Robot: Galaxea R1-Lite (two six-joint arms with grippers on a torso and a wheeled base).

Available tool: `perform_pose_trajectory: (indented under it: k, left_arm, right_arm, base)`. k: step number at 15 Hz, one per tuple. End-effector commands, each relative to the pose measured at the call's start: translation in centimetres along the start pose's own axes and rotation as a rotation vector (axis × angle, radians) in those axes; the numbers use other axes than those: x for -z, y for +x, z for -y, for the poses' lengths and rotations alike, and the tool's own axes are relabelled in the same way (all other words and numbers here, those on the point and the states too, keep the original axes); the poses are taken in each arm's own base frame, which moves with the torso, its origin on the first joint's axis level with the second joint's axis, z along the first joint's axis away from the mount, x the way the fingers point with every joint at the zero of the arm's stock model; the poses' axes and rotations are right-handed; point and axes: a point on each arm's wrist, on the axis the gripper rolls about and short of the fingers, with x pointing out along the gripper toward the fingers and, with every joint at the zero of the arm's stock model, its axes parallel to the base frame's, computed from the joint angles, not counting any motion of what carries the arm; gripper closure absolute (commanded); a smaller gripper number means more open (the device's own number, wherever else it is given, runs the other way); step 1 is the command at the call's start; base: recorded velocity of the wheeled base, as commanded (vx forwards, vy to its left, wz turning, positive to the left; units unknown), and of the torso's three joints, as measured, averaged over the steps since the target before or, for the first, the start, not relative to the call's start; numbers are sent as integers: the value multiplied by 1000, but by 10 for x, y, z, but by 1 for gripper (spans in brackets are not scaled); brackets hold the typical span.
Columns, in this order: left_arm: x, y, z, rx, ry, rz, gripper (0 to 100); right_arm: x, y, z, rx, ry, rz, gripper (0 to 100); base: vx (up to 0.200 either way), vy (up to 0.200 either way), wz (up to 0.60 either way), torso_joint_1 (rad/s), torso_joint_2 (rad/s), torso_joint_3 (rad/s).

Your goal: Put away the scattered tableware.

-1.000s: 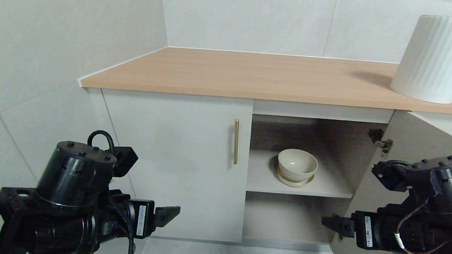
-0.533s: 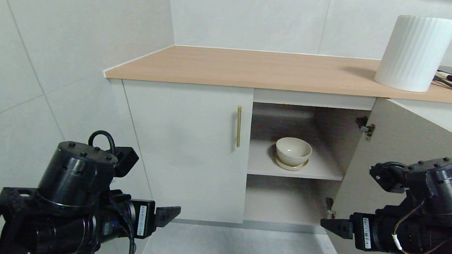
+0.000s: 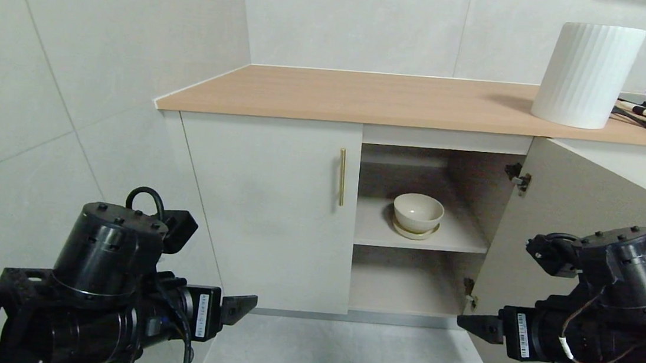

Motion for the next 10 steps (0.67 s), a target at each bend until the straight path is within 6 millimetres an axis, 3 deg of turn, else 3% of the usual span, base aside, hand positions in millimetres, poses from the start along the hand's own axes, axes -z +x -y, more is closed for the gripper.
perform_pose_trajectory:
  k: [1,6,8,10]
  left_arm:
    - [0,0,0,0,0,-1,0]
    - [1,-2,1,3,8,3,0]
    - [1,-3,2,7,10,7,0]
    - [2,-4,3,12,14,6,0]
  right_arm:
    - [3,-3,0,-1,-10,-7,0]
    - [15,-27,0,-13,-130,-57,0]
    - [30,-53,-8,-53,-233,-136,0]
    - [36,-66,-9,-48,-281,-210,0]
  base:
    - [0,0,0,0,0,0]
    - [0,0,0,0,0,0]
    - [0,0,0,0,0,0]
    - [0,-200,0,2,5,2]
